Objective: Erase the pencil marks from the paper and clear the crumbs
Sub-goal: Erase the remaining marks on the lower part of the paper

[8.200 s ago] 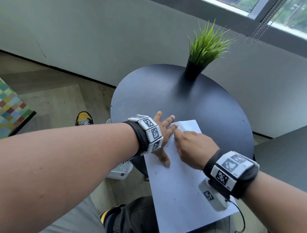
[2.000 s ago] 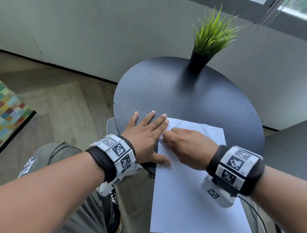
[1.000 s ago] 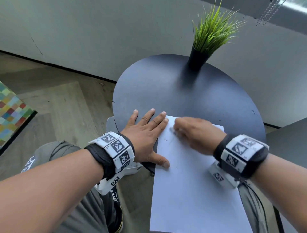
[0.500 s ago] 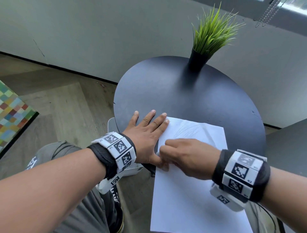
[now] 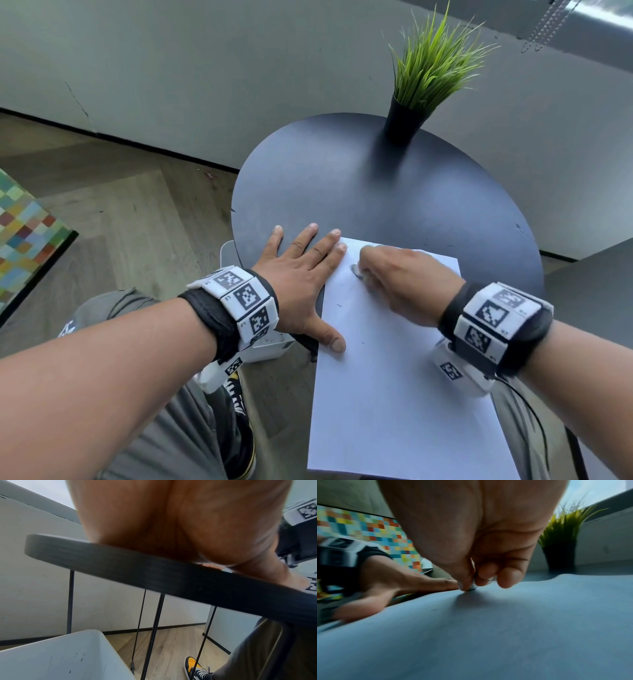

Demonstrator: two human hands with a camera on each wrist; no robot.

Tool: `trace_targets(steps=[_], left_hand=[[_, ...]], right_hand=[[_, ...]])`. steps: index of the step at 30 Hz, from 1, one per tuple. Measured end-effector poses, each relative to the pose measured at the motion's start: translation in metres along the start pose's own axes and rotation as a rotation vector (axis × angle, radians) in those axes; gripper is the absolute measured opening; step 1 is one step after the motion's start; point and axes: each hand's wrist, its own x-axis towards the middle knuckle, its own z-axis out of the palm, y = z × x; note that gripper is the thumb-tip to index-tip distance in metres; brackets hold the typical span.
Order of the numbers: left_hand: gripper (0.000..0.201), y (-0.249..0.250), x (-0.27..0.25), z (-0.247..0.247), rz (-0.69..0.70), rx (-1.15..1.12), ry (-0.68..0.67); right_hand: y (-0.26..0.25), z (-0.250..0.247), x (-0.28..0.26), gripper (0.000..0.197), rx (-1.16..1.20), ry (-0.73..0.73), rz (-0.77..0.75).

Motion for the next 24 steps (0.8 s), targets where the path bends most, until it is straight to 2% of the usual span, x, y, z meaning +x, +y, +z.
trace_targets(steps=[1,4,5,8,9,10,11,13,14,15,16,18,19,20,22,24], left_hand=[[0.148,0.000,0.000,0.000,-0.001,0.003,-0.002],[0.143,0.000,0.000,0.000,-0.001,0.023,-0.023],[0.143,0.000,0.001,0.000,0.002,0.022,-0.024],[0.144,0.002,0.001,-0.001,-0.004,0.017,-0.025],[0.145,0.003,0.000,-0.002,-0.007,0.020,-0.031],[0.145,0.003,0.000,-0.002,-0.009,0.024,-0.037],[0.145,0.003,0.000,-0.002,-0.010,0.029,-0.044],[0.145,0.003,0.000,-0.003,-0.011,0.039,-0.055],[0.145,0.003,0.001,-0.004,-0.012,0.040,-0.060],[0.145,0.004,0.001,-0.004,-0.014,0.039,-0.065],[0.145,0.004,0.002,-0.004,-0.016,0.038,-0.066],[0.144,0.005,0.002,-0.005,-0.020,0.042,-0.069],[0.143,0.006,0.002,-0.005,-0.021,0.046,-0.075],[0.141,0.006,0.002,-0.006,-0.020,0.051,-0.081],[0.138,0.007,0.001,-0.007,-0.018,0.061,-0.088],[0.138,0.007,0.002,-0.009,-0.020,0.068,-0.090]], right_hand=[[-0.009,0.001,-0.003,0.005,0.039,-0.022,-0.043],[-0.038,0.008,-0.017,0.011,0.121,-0.213,-0.272],[-0.033,0.005,-0.014,0.010,0.132,-0.208,-0.240],[0.004,-0.006,0.000,0.017,-0.012,-0.045,0.139],[0.008,-0.005,-0.001,0.017,-0.025,-0.005,0.191],[0.003,-0.004,-0.004,0.010,-0.010,0.026,0.155],[-0.011,-0.004,-0.007,0.004,0.009,-0.012,0.053],[-0.034,0.002,-0.018,0.008,0.089,-0.205,-0.128],[-0.034,0.000,-0.018,0.012,0.099,-0.233,-0.148],[-0.028,-0.004,-0.013,0.021,0.059,-0.188,-0.128],[-0.016,-0.006,-0.006,0.028,-0.018,-0.147,-0.038],[0.007,-0.009,0.000,0.025,-0.092,-0.105,0.178],[0.007,-0.007,-0.002,0.018,-0.088,-0.082,0.191],[-0.002,-0.005,-0.003,0.014,-0.073,-0.062,0.116],[-0.031,0.006,-0.014,0.024,0.005,-0.180,-0.098],[-0.035,0.002,-0.015,0.028,0.047,-0.256,-0.123]])
